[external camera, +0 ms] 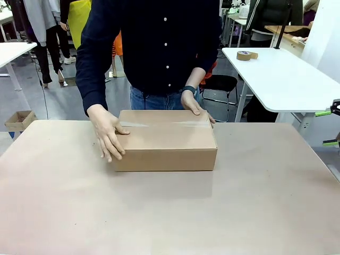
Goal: Pack the gift set into the box.
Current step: Press and hold the closed box until the human finishes sealing it.
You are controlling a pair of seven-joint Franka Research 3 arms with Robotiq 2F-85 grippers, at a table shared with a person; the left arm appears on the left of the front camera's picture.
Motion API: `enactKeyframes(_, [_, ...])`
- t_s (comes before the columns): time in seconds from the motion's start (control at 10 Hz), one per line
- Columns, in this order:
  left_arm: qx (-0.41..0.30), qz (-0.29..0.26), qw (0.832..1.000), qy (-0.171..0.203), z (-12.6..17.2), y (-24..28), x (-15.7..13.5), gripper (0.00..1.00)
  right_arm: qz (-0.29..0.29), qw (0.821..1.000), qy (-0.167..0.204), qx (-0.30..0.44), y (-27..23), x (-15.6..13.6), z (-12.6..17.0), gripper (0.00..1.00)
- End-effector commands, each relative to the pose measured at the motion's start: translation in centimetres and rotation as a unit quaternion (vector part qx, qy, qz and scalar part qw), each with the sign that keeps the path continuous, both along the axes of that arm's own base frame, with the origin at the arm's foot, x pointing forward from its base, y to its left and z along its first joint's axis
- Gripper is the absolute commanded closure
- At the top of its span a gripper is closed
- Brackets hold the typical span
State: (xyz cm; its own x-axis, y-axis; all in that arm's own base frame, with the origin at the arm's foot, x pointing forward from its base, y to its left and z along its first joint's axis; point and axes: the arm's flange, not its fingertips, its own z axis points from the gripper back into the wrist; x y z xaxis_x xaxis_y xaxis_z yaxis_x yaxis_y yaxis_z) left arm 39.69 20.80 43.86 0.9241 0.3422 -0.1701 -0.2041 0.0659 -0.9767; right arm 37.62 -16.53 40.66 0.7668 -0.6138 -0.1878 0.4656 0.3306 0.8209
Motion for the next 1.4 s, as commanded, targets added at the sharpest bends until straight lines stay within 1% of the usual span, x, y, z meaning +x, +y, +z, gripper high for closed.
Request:
enactKeyframes(0.0, [0.003,0.001,1.000,-0.002,0.09,-0.17,-0.34,0.00,0.006,1.000,0.000,-0.002,-0.18,-0.14,0.16,0.00])
enactKeyframes(1.3, [0.003,0.001,1.000,-0.002,0.09,-0.17,-0.34,0.00,0.006,1.000,0.000,-0.002,-0.18,-0.14,0.16,0.00])
